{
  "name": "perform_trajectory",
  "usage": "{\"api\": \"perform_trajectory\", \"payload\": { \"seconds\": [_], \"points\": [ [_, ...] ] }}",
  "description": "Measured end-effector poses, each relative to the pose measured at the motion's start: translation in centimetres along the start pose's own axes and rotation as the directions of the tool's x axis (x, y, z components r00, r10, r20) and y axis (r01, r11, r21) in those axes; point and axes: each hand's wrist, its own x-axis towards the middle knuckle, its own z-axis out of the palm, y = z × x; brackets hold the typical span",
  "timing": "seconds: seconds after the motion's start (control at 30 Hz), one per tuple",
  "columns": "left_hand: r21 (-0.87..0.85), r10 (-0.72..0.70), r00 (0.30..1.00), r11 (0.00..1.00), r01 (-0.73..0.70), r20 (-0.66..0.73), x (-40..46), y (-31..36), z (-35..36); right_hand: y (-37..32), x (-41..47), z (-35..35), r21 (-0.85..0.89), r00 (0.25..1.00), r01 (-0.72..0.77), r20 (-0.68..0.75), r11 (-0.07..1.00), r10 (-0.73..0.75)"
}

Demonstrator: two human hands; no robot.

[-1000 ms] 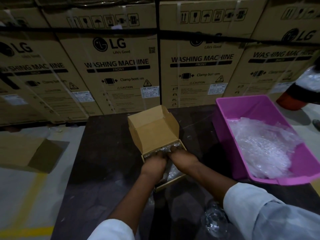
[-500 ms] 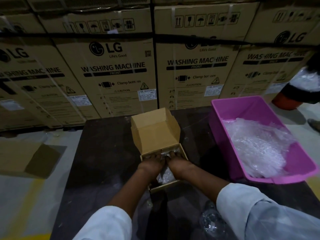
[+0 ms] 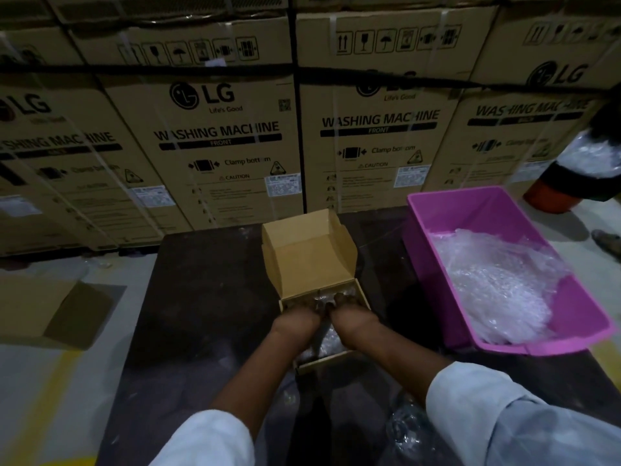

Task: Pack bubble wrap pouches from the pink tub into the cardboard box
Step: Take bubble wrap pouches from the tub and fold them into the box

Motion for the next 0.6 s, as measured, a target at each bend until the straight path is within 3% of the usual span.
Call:
{"api": "perform_trajectory", "payload": {
  "seconds": [0.2, 0.47, 0.6],
  "points": [
    [-0.004, 0.01, 0.999, 1.0, -0.009, 0.04, 0.0, 0.2, -0.3, 0.5, 1.6, 0.8, -0.008, 0.988, 0.04, 0.147, 0.999, -0.039],
    [0.119, 0.035, 0.997, 0.992, -0.043, 0.063, 0.7, -0.3, 0.0, 0.9, 1.7, 0.2, -0.012, 0.988, 0.09, 0.131, 0.996, -0.088],
    [0.133, 0.063, 0.994, 0.988, -0.074, 0.087, 0.2, -0.6, -0.4, 0.5, -0.9, -2.0, 0.125, 0.984, 0.109, 0.124, 0.986, -0.124]
  ]
}}
